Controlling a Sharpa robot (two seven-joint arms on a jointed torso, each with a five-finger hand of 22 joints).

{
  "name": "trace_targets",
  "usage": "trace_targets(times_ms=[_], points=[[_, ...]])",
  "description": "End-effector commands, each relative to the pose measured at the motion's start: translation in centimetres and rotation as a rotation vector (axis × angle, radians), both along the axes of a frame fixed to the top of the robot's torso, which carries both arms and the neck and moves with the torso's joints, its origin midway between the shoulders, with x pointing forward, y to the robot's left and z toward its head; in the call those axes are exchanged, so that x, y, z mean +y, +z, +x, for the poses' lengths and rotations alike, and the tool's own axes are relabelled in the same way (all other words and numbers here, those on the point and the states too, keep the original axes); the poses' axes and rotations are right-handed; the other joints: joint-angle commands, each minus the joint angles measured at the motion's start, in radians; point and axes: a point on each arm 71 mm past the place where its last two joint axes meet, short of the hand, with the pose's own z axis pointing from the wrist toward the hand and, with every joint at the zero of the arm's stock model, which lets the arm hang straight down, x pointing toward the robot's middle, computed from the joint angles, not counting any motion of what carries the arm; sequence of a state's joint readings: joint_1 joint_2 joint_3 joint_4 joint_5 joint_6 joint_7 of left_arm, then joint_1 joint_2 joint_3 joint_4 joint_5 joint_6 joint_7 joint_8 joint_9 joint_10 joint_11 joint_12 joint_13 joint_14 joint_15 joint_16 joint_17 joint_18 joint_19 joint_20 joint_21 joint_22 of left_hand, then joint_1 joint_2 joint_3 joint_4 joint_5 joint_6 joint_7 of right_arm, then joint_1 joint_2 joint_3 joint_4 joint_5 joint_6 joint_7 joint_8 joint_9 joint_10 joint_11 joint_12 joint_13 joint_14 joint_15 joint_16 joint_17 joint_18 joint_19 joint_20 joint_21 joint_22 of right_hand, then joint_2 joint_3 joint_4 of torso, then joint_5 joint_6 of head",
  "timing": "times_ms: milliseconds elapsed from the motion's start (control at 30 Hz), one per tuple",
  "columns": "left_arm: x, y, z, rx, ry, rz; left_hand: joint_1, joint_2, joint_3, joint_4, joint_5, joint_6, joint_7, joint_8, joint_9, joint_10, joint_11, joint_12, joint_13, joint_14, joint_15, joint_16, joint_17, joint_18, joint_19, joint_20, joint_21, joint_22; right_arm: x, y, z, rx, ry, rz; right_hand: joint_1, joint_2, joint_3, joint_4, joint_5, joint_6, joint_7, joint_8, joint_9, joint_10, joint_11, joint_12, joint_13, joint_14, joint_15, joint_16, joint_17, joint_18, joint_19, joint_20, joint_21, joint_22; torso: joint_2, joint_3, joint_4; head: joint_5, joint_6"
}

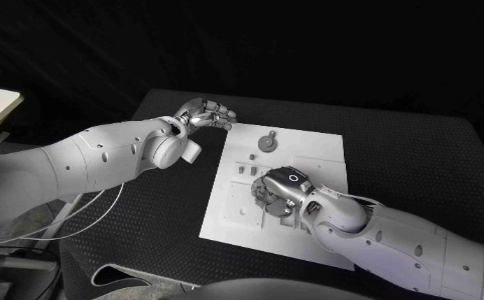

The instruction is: Assemble the parts on the task board

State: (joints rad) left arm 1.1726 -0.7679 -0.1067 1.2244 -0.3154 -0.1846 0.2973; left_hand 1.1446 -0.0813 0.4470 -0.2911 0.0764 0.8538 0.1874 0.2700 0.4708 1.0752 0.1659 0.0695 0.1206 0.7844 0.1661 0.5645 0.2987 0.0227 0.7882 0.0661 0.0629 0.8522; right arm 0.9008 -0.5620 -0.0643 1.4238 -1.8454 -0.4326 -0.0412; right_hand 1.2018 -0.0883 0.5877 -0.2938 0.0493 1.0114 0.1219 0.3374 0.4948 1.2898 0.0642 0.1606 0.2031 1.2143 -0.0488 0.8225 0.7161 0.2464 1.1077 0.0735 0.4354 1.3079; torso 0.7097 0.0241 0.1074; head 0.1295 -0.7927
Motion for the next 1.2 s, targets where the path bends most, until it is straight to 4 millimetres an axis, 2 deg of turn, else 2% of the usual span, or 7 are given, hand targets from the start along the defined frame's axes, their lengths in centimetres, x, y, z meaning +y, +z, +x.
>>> trace_targets(times_ms=[33,367,567,833,1000,1133,1200], points=[[-0.2,0.1,0.0,0.001,-0.014,-0.013,0.001,0.005,-0.007,0.0,-0.004,-0.006,0.001,0.003,-0.002,-0.003,0.001,-0.001,-0.001,0.005,0.0,-0.004,0.002,0.012,0.006,0.0,0.005,-0.001,0.0,-0.3,0.0,0.025,0.001,-0.025,-0.011,-0.007,-0.003,0.002,-0.001,-0.01,0.0,-0.006,-0.001,-0.011,0.001,-0.007,0.001,-0.004,0.006,0.005,0.001,0.015,-0.007,0.003,0.006,0.023,0.0,0.0002,0.0004,0.001,-0.001],[-0.2,0.1,0.0,0.001,-0.012,-0.012,0.001,0.004,-0.007,0.0,-0.004,-0.006,0.001,0.003,-0.002,-0.003,0.001,-0.001,-0.001,0.005,0.0,-0.005,0.002,0.012,0.006,0.0,0.005,-0.002,0.0,-0.2,0.1,0.043,0.0,-0.009,-0.036,-0.064,-0.017,0.005,-0.001,-0.097,0.039,-0.056,-0.02,-0.092,0.032,-0.059,-0.016,-0.01,0.033,0.019,0.01,0.015,-0.011,0.005,0.014,0.023,0.0,0.0008,0.0001,0.002,-0.003],[-0.2,0.1,0.0,0.005,-0.015,-0.012,0.001,0.003,-0.008,0.0,-0.004,-0.006,0.001,0.003,-0.002,-0.003,0.001,-0.001,-0.002,0.004,0.0,-0.006,0.003,0.012,0.005,0.001,0.004,-0.003,-0.1,0.0,0.2,0.036,-0.009,0.01,-0.044,-0.086,-0.015,0.007,-0.001,-0.116,0.048,-0.064,-0.024,-0.136,0.049,-0.087,-0.028,-0.015,0.049,0.027,0.014,0.015,-0.011,0.005,0.019,0.022,0.0,0.002,-0.0017,0.003,-0.002],[-0.1,0.0,0.0,0.005,-0.012,-0.01,0.001,0.003,-0.008,0.0,-0.004,-0.006,0.001,0.003,-0.002,-0.004,0.002,-0.001,-0.002,0.004,0.0,-0.006,0.003,0.012,0.005,0.001,0.004,-0.003,-0.2,0.8,0.0,0.015,-0.008,0.052,-0.043,-0.091,-0.01,0.007,-0.001,-0.12,0.049,-0.064,-0.025,-0.143,0.052,-0.089,-0.03,-0.014,0.052,0.034,0.018,0.015,-0.01,0.004,0.023,0.023,-0.001,0.0022,-0.0013,0.002,-0.002],[0.0,0.1,0.0,0.003,-0.01,-0.01,0.001,0.003,-0.008,0.0,-0.004,-0.007,0.001,0.003,-0.002,-0.004,0.002,-0.001,-0.002,0.004,0.001,-0.007,0.004,0.012,0.005,0.001,0.004,-0.004,-0.6,2.6,0.2,-0.007,-0.004,0.082,-0.041,-0.093,-0.008,0.007,-0.001,-0.12,0.049,-0.063,-0.024,-0.142,0.052,-0.088,-0.031,-0.011,0.052,0.041,0.021,0.015,-0.006,0.003,0.028,0.024,-0.001,0.0024,-0.0013,-0.003,0.004],[0.1,0.0,0.1,0.0,-0.005,-0.008,0.001,0.003,-0.009,0.0,-0.004,-0.006,0.001,0.003,-0.002,-0.004,0.002,-0.001,-0.002,0.004,0.001,-0.007,0.004,0.012,0.005,0.001,0.004,-0.004,-1.2,4.2,1.3,0.062,-0.02,0.118,-0.041,-0.094,-0.006,0.008,-0.001,-0.123,0.05,-0.063,-0.024,-0.138,0.049,-0.085,-0.031,-0.001,0.049,0.062,0.031,0.015,0.005,-0.003,0.042,0.025,-0.001,0.0017,-0.003,-0.013,0.017],[0.3,0.0,0.1,0.0,-0.001,-0.007,0.001,0.004,-0.009,0.0,-0.004,-0.006,0.001,0.003,-0.002,-0.004,0.002,-0.001,-0.002,0.004,0.001,-0.007,0.004,0.012,0.005,0.001,0.004,-0.004,-1.5,5.3,2.0,0.057,-0.019,0.115,-0.036,-0.084,-0.004,0.006,-0.001,-0.133,0.055,-0.067,-0.026,-0.138,0.048,-0.085,-0.031,0.006,0.047,0.081,0.04,0.015,0.015,-0.009,0.054,0.026,-0.001,0.0014,-0.0041,-0.019,0.027]])
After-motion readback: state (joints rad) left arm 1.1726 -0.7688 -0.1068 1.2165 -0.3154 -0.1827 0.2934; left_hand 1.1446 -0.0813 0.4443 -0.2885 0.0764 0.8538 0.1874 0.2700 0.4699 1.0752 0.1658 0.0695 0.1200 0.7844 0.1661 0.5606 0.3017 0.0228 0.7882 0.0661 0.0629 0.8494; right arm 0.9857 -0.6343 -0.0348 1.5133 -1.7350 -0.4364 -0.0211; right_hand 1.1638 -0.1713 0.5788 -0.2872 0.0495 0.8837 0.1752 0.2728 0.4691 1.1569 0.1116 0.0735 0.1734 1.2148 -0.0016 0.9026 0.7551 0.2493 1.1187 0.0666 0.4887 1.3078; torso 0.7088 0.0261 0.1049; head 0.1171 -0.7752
